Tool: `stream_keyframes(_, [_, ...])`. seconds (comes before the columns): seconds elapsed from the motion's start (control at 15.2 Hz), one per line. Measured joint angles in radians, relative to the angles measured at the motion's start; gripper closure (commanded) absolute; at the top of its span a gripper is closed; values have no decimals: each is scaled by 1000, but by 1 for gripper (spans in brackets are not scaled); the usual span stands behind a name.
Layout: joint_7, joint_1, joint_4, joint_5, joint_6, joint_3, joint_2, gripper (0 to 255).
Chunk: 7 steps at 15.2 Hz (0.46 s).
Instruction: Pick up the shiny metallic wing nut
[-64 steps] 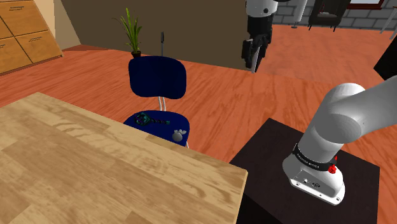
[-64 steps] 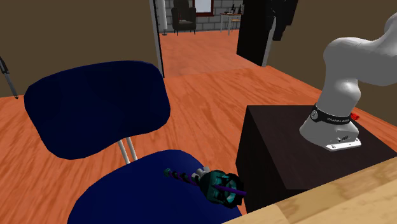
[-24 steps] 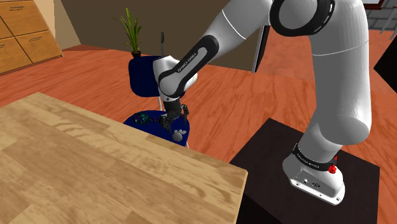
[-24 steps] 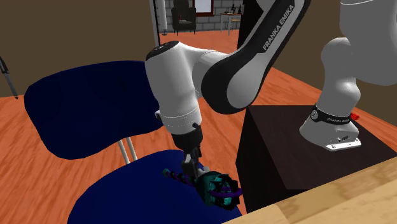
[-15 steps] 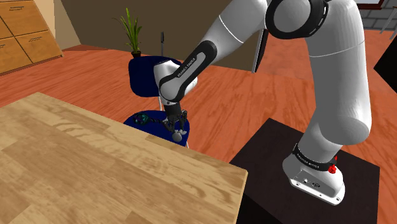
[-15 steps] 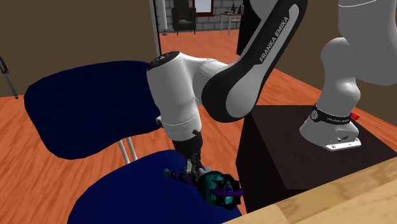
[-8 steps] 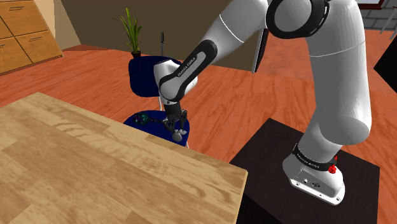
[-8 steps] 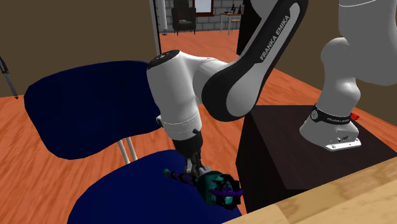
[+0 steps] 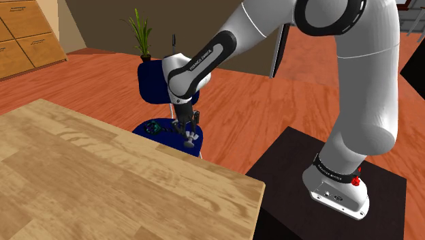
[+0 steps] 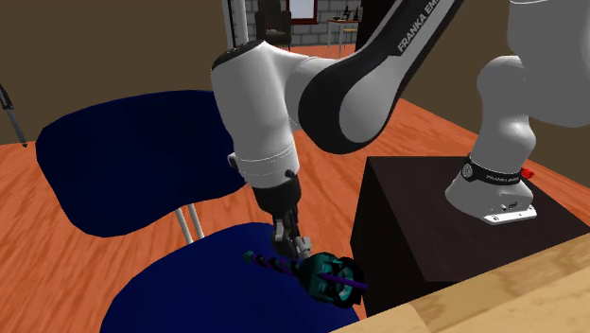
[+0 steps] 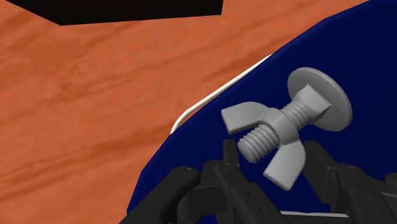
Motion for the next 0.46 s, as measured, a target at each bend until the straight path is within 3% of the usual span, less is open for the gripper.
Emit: stream_keyframes(0.46, [0,-5,17,11,-71,7,-56,255])
